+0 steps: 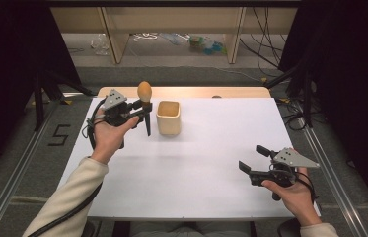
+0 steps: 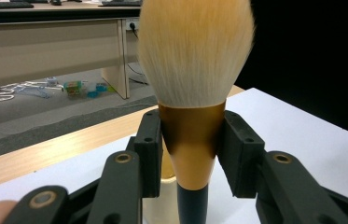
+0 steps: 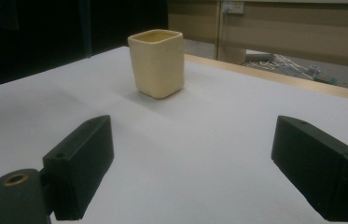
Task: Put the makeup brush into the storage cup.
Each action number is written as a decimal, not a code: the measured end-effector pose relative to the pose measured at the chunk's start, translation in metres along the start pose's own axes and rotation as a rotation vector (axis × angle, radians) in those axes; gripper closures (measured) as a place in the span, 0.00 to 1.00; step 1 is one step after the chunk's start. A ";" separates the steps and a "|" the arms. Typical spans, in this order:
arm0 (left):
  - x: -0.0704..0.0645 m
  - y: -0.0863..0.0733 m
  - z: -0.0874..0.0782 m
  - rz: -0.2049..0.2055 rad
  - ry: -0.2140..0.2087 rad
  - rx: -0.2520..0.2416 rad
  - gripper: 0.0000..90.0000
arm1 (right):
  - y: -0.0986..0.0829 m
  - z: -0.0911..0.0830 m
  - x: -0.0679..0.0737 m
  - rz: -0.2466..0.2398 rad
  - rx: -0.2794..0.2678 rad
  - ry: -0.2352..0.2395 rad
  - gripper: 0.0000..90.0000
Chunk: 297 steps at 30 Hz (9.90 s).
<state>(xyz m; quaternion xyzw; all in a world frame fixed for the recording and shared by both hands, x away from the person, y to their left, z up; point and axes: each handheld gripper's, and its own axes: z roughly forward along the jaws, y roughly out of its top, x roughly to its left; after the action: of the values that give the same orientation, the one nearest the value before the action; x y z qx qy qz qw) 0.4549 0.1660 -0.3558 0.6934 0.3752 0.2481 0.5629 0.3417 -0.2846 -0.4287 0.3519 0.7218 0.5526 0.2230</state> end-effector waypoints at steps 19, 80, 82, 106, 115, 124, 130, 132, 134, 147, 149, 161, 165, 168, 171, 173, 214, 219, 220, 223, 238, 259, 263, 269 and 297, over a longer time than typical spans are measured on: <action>-0.004 0.006 0.005 0.002 0.005 -0.022 0.69 | 0.000 0.000 0.000 0.000 0.000 0.000 0.16; -0.013 0.022 0.019 0.015 0.002 -0.072 0.69 | -0.001 0.002 -0.002 -0.015 -0.023 0.003 0.15; -0.013 0.023 0.019 0.016 0.001 -0.074 0.69 | 0.000 0.000 -0.002 -0.003 -0.002 0.003 0.15; -0.014 0.028 0.024 0.019 0.004 -0.092 0.69 | 0.000 -0.003 -0.002 -0.010 0.028 0.001 0.15; -0.014 0.029 0.026 0.024 0.005 -0.096 0.69 | 0.000 -0.003 -0.002 -0.010 0.029 0.001 0.15; -0.015 0.030 0.028 0.025 0.004 -0.102 0.69 | 0.000 -0.003 -0.002 -0.011 0.028 0.002 0.15; -0.015 0.031 0.029 0.025 0.006 -0.107 0.69 | 0.000 -0.003 -0.002 -0.011 0.027 0.002 0.15; -0.015 0.031 0.029 0.027 0.008 -0.107 0.69 | 0.000 -0.003 -0.002 -0.011 0.028 0.001 0.15; -0.015 0.031 0.030 0.027 0.008 -0.107 0.69 | 0.000 -0.003 -0.002 -0.012 0.028 0.001 0.15; -0.016 0.032 0.033 0.032 0.008 -0.116 0.69 | 0.000 0.000 -0.003 -0.021 -0.006 0.000 0.16; -0.015 0.032 0.034 0.033 0.008 -0.117 0.69 | 0.000 0.000 -0.003 -0.018 -0.008 0.002 0.16; -0.015 0.032 0.039 0.038 0.012 -0.123 0.69 | 0.000 0.000 -0.003 -0.017 -0.010 0.001 0.16; -0.015 0.033 0.040 0.042 0.015 -0.121 0.69 | 0.000 0.000 -0.003 -0.018 -0.009 0.001 0.16; -0.015 0.033 0.042 0.045 0.013 -0.122 0.69 | 0.000 0.000 -0.003 -0.018 -0.009 0.002 0.16; -0.015 0.034 0.043 0.052 0.015 -0.123 0.69 | -0.001 0.000 -0.003 -0.018 -0.009 0.001 0.16; -0.016 0.034 0.044 0.050 0.014 -0.124 0.69 | -0.001 0.001 -0.003 -0.017 -0.014 0.000 0.16; -0.012 0.038 0.056 0.036 0.020 -0.143 0.69 | -0.001 0.001 -0.004 -0.015 -0.020 0.003 0.16; -0.012 0.038 0.057 0.039 0.023 -0.148 0.69 | -0.001 0.001 -0.004 -0.015 -0.018 0.001 0.16; -0.011 0.038 0.057 0.038 0.023 -0.148 0.69 | -0.001 0.001 -0.004 -0.015 -0.018 0.002 0.16; -0.011 0.038 0.058 0.038 0.025 -0.152 0.69 | -0.001 0.001 -0.004 -0.012 -0.020 0.004 0.16; -0.007 0.037 0.062 0.059 0.044 -0.163 0.69 | -0.001 0.001 -0.004 -0.014 -0.017 0.001 0.16; -0.006 0.035 0.068 0.067 0.052 -0.166 0.69 | -0.001 0.001 -0.004 -0.013 -0.019 0.003 0.16; -0.005 0.035 0.070 0.069 0.054 -0.167 0.69 | -0.001 0.001 -0.004 -0.011 -0.018 0.004 0.16; -0.005 0.034 0.072 0.074 0.057 -0.171 0.69 | -0.001 0.001 -0.004 -0.009 -0.022 0.006 0.16; -0.005 0.030 0.081 0.076 0.057 -0.188 0.69 | -0.001 0.000 -0.004 -0.010 -0.019 0.006 0.16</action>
<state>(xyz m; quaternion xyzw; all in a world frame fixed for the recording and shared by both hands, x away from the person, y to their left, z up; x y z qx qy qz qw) 0.5211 0.1113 -0.3462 0.6442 0.3394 0.3228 0.6047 0.3444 -0.2877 -0.4301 0.3447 0.7190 0.5593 0.2270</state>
